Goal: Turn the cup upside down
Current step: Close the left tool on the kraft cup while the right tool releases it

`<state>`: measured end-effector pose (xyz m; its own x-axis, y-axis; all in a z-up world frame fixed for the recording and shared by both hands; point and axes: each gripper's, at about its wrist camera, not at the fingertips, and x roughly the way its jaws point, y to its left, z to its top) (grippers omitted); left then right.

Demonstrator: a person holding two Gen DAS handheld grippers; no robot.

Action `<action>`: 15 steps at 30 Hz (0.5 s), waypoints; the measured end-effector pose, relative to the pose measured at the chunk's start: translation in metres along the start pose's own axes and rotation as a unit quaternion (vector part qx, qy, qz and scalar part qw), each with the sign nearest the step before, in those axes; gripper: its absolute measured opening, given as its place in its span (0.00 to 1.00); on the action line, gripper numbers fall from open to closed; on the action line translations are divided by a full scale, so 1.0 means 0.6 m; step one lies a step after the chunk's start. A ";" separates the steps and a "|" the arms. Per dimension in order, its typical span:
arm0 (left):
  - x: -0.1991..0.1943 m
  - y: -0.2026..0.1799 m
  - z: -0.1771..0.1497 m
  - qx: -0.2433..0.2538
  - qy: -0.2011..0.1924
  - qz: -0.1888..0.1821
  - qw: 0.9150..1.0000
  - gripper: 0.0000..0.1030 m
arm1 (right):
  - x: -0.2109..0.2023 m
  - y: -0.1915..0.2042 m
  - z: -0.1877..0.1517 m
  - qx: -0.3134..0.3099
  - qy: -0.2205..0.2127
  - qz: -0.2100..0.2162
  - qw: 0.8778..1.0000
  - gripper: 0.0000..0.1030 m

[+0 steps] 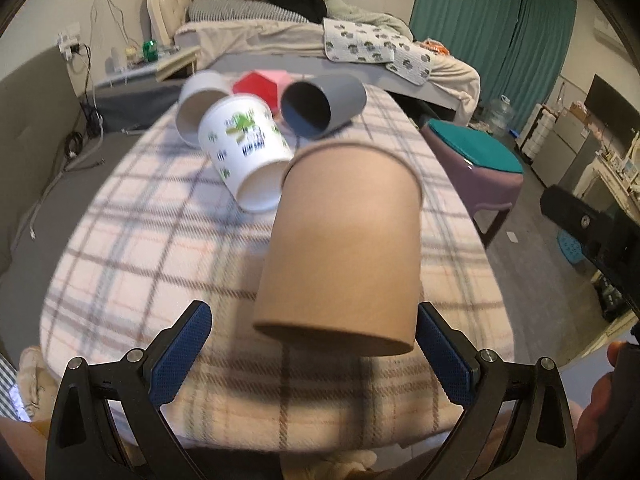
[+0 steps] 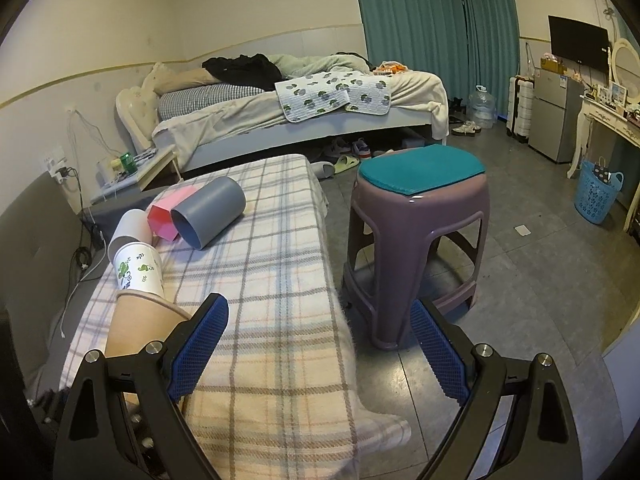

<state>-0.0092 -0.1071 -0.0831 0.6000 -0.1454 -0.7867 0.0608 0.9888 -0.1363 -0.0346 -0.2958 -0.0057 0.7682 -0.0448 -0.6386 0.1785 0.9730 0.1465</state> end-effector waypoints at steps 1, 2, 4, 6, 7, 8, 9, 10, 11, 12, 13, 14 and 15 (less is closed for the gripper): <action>0.002 0.002 -0.002 -0.002 0.004 -0.004 1.000 0.98 | 0.000 0.000 0.000 0.001 0.001 0.001 1.000 0.90; 0.003 0.003 -0.005 -0.003 0.005 -0.009 1.000 0.98 | 0.000 0.000 -0.001 0.002 0.002 0.001 1.000 0.90; 0.003 0.004 -0.008 -0.002 0.007 -0.015 1.000 0.98 | 0.000 0.000 -0.001 0.003 0.002 0.002 1.000 0.90; -0.001 0.004 -0.010 0.002 0.006 -0.026 1.000 0.90 | -0.002 0.001 -0.001 0.002 -0.001 0.002 1.000 0.90; -0.002 0.003 -0.010 0.006 0.008 -0.032 0.999 0.79 | -0.001 0.001 0.000 0.001 -0.001 0.001 1.000 0.90; -0.002 0.001 -0.010 0.012 0.011 -0.034 0.999 0.68 | -0.001 0.001 -0.001 0.002 0.000 0.002 1.000 0.90; -0.003 -0.002 -0.011 0.020 0.015 -0.034 0.999 0.62 | -0.001 0.002 -0.001 0.001 0.000 0.003 1.000 0.90; -0.005 -0.003 -0.012 0.024 0.016 -0.035 0.999 0.54 | -0.002 0.002 -0.001 0.001 0.000 0.004 1.000 0.90; -0.008 -0.003 -0.013 0.027 0.015 -0.037 0.999 0.52 | -0.003 0.003 0.000 0.001 -0.001 0.003 1.000 0.90; -0.012 -0.003 -0.014 0.028 0.012 -0.039 0.999 0.52 | -0.005 0.003 0.000 0.000 -0.002 0.003 1.000 0.90; -0.018 0.001 -0.014 0.028 0.007 -0.042 0.999 0.52 | -0.006 0.003 0.000 0.000 -0.004 0.003 1.000 0.90; -0.022 0.003 -0.013 0.029 0.005 -0.045 0.999 0.52 | -0.007 0.004 0.001 0.000 -0.005 0.003 1.000 0.90; -0.024 0.005 -0.012 0.030 0.005 -0.046 0.998 0.52 | -0.007 0.004 0.001 -0.001 -0.005 0.002 1.000 0.90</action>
<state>-0.0233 -0.1023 -0.0767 0.5821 -0.2357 -0.7782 0.1637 0.9714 -0.1717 -0.0374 -0.2932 -0.0023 0.7758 -0.0425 -0.6296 0.1738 0.9735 0.1485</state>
